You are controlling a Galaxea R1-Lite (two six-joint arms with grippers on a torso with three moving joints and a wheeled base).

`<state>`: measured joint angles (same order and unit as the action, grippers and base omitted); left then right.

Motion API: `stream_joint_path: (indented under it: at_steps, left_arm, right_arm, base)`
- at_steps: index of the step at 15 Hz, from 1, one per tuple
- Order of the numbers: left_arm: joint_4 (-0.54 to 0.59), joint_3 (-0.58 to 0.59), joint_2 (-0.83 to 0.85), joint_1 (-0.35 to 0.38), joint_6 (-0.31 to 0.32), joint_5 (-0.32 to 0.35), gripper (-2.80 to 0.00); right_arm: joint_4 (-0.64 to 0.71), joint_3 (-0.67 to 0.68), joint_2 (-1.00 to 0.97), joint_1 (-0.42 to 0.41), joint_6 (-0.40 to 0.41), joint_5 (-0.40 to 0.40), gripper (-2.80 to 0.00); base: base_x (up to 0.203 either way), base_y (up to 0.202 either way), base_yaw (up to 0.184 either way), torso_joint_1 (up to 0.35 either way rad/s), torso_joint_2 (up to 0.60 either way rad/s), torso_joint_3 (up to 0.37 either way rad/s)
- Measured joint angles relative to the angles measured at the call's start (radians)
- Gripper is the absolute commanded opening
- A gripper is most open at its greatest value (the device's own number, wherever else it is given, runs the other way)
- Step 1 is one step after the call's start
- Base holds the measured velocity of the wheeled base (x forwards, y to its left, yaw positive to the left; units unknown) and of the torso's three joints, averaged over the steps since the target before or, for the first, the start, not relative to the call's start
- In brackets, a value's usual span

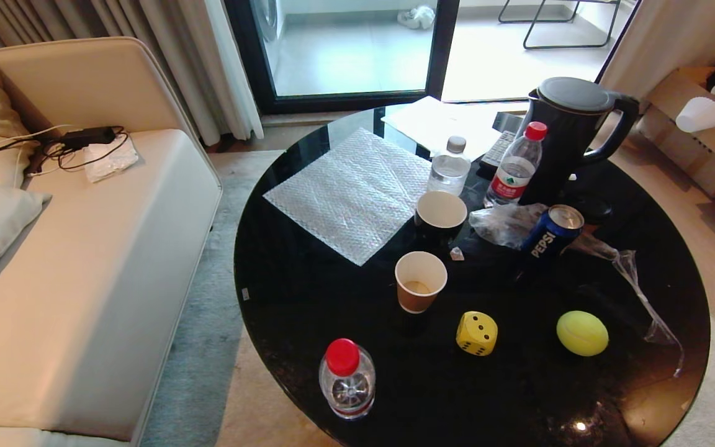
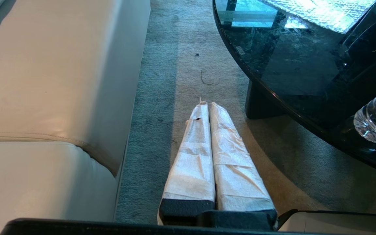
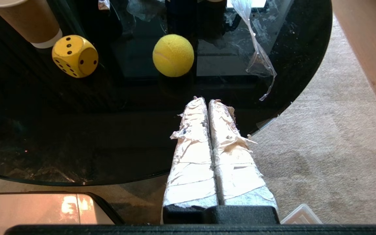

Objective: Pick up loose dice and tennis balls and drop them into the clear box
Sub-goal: Pick up the ball on the table

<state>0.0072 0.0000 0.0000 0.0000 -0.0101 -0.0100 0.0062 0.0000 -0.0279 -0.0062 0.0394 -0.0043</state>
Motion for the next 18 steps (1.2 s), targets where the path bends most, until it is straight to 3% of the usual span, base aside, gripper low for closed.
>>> stream_joint_path:
  at_steps: [15, 18]
  left_arm:
    - [0.002, 0.0, 0.0, 0.0, 0.002, 0.0, -2.8]
    - [0.002, 0.0, 0.0, 0.0, 0.001, 0.0, -2.8]
  right_arm:
    - [0.005, -0.009, 0.001, 0.0, -0.008, -0.005, -2.8]
    - [0.148, -0.126, 0.001, 0.0, -0.009, 0.001, -2.8]
  base:
    - [0.0, 0.0, 0.0, 0.0, 0.0, -0.005]
    - [0.0, 0.0, 0.0, 0.0, 0.0, 0.0]
